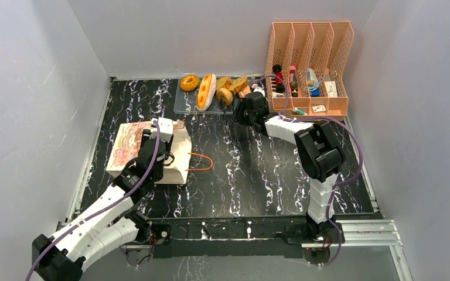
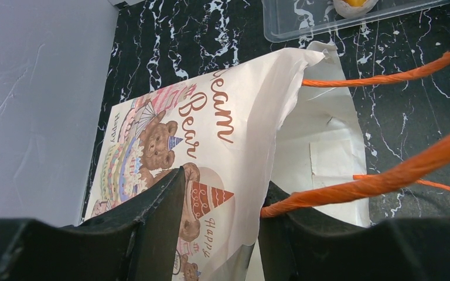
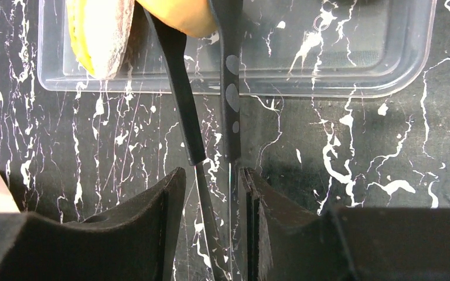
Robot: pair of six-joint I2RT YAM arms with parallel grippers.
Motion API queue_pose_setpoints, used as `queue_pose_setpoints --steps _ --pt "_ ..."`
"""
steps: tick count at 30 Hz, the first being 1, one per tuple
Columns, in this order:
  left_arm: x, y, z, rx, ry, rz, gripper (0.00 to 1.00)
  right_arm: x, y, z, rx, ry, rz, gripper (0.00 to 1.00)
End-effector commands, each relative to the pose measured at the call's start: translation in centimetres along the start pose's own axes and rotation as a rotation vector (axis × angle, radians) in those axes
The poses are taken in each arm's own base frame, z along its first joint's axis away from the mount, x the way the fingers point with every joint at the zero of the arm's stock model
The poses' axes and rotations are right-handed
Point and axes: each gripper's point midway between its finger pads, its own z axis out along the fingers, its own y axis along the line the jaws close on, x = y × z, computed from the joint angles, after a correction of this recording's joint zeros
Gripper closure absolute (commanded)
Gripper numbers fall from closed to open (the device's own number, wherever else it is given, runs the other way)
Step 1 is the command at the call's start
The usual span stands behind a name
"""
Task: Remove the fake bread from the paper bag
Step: Place the clamp in the container.
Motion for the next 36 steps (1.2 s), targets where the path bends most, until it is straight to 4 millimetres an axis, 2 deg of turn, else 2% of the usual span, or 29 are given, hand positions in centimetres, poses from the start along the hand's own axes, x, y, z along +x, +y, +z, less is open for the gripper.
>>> queue_pose_setpoints --steps 1,6,7,8,9,11,14,15,17,18,23,30,33,36 --pt "-1.7 1.1 -0.4 -0.031 -0.037 -0.045 0.55 -2.8 1.6 -0.6 -0.052 -0.087 0.004 0.64" --pt "-1.9 1.4 -0.6 -0.037 -0.042 -0.054 0.53 -2.0 1.2 1.6 -0.037 -0.060 -0.020 0.64" --pt "-2.1 1.4 -0.7 -0.035 -0.044 -0.052 0.48 -1.4 0.8 2.5 -0.028 -0.038 -0.022 0.65" --pt "-2.3 1.4 -0.6 -0.031 -0.047 -0.051 0.39 -0.9 0.6 3.1 -0.020 -0.021 -0.028 0.65" --pt "-2.3 1.3 -0.6 -0.031 -0.045 -0.047 0.35 -0.5 0.4 3.7 -0.011 -0.005 -0.035 0.66" --pt "-2.5 1.4 -0.6 -0.034 -0.038 -0.048 0.35 0.3 -0.2 4.4 0.012 0.010 -0.049 0.70" --pt "-3.2 1.5 -0.7 -0.034 -0.045 -0.060 0.34 1.0 -0.7 4.5 0.028 0.019 -0.065 0.96" --pt "-3.4 1.6 -0.8 -0.033 -0.047 -0.067 0.33 1.2 -0.9 4.4 0.033 0.021 -0.068 1.00" --pt "-4.3 2.1 -1.2 -0.038 -0.057 -0.087 0.07 1.2 -1.0 3.6 0.038 0.015 -0.072 1.00" --pt "-4.7 2.3 -1.4 -0.036 -0.067 -0.097 0.02 1.4 -1.2 3.0 0.045 0.011 -0.076 1.00" --pt "-6.7 2.7 -2.3 -0.009 -0.117 -0.153 0.02 0.8 -0.5 0.4 0.051 -0.036 -0.099 1.00" --pt "-9.5 3.8 -3.3 -0.007 -0.186 -0.183 0.02 1.8 0.3 -2.0 0.064 -0.046 -0.144 1.00" --pt "-10.9 4.2 -3.8 0.005 -0.214 -0.200 0.02 1.7 1.2 -3.3 0.051 -0.061 -0.159 1.00" --pt "-11.8 4.2 -4.4 0.032 -0.237 -0.215 0.02 1.6 3.2 -5.6 0.017 -0.105 -0.203 1.00"
